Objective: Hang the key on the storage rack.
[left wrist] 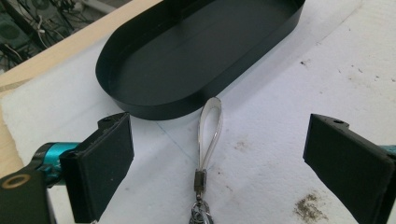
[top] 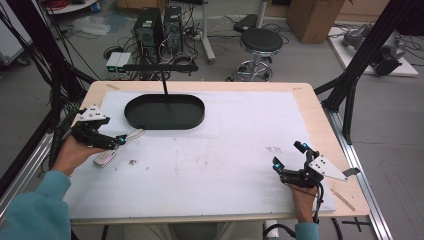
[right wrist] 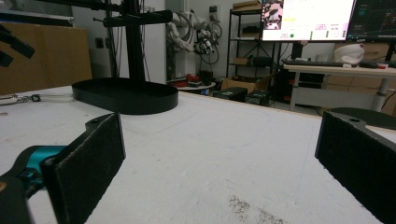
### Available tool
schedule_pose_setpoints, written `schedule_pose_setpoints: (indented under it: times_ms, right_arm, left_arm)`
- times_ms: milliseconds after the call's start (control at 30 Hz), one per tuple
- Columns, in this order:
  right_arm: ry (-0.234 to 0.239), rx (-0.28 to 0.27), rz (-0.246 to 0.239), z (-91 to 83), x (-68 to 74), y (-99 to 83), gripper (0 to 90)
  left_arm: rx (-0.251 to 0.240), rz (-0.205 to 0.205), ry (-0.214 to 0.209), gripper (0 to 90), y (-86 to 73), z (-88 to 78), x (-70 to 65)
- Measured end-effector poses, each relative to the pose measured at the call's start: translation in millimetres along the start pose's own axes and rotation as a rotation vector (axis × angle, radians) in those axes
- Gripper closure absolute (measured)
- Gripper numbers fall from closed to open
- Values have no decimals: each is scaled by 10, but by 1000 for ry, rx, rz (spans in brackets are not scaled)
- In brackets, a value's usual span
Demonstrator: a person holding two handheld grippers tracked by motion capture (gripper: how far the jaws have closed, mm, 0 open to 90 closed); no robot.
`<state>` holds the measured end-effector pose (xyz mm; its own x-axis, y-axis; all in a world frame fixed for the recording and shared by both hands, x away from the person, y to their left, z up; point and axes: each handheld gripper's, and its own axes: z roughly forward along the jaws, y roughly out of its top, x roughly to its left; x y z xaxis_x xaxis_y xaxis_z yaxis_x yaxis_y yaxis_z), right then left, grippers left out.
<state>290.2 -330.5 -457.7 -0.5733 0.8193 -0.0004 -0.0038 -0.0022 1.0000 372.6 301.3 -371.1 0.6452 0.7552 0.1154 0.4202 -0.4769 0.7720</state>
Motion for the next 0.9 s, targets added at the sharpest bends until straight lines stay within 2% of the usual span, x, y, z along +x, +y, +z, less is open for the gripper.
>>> schedule_pose_setpoints:
  times_ms: [167, 400, 467, 533, 600, 800, 900]
  right_arm:
    - [-3, 1, -1, 0, 0, 0, 9]
    - [-7, 3, 4, -3, 6, -1, 9]
    - [-8, 2, 3, -2, 6, -1, 9]
    - [-8, 2, 4, -3, 6, -1, 9]
    - [-8, 1, 0, 0, 1, 0, 9]
    - [-9, 0, 0, 0, 2, -1, 9]
    - [-9, 1, 4, -3, 7, -1, 9]
  left_arm:
    - [80, 22, 2, 129, 28, 54, 59]
    - [165, 17, -46, 170, 68, 161, 131]
    - [203, 33, -42, 180, 65, 201, 140]
    - [226, 31, -50, 185, 66, 233, 148]
    - [261, 20, -84, 190, 70, 277, 166]
    - [335, 44, -77, 219, 97, 393, 173]
    - [360, 42, -74, 245, 83, 445, 176]
